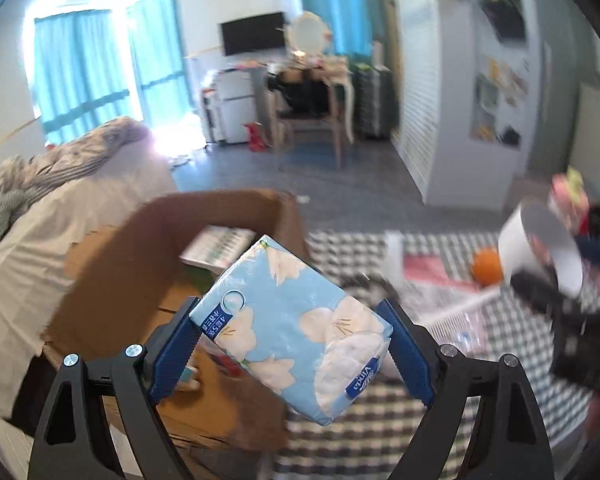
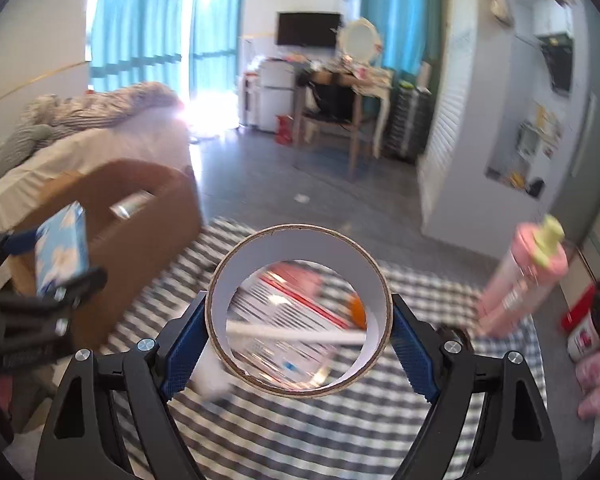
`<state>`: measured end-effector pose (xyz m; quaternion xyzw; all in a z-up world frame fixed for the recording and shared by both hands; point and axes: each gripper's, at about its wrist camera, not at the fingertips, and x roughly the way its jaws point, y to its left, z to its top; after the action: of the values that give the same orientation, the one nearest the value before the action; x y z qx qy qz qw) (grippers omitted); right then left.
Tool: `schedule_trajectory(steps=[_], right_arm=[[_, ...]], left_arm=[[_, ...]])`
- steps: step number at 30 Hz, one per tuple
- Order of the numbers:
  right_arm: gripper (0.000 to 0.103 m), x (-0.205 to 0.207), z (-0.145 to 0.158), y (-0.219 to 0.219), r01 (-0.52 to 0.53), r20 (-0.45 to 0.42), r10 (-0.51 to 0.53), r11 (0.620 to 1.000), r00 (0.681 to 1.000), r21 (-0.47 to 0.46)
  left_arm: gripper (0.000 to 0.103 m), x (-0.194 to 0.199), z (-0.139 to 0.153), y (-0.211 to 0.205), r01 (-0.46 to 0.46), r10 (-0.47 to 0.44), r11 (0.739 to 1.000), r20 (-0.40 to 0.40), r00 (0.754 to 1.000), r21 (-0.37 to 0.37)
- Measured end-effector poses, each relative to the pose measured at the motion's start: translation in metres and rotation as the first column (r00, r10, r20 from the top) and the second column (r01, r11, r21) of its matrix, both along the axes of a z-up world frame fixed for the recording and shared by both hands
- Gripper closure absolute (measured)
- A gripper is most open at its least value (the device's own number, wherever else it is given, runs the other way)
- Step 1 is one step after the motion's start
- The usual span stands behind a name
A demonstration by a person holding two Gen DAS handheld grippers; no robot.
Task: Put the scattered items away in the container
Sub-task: 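Carry tissue pack and tape roll into the box and release both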
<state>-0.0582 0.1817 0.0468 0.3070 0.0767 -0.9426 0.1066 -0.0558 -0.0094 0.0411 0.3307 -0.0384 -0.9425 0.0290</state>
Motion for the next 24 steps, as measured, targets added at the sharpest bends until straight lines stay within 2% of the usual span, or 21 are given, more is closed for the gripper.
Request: schedule_trajectory(steps=[4,12,24], right_arm=[[0.019,0.0,0.014,-0.037,-0.066,-0.035,0.066,0.998,0.997,0.012],[0.019,-0.006,0.029,-0.114,-0.194,-0.074,0.195,0.981,0.978,0.022],[0.019,-0.024,0.013,-0.195,-0.309,-0.03,0.311,0.95,0.95,0.053]], left_arm=[[0.014,0.001,0.018,-0.031,-0.073,0.073,0.997,-0.044,0.996,-0.012],[0.014,0.001,0.026,-0.086,-0.16,0.159,0.987,-0.055,0.986,-0.011],[0.014,0.001,0.013,-0.157,-0.276,0.276,0.961,-0.025,0.961,0.015]])
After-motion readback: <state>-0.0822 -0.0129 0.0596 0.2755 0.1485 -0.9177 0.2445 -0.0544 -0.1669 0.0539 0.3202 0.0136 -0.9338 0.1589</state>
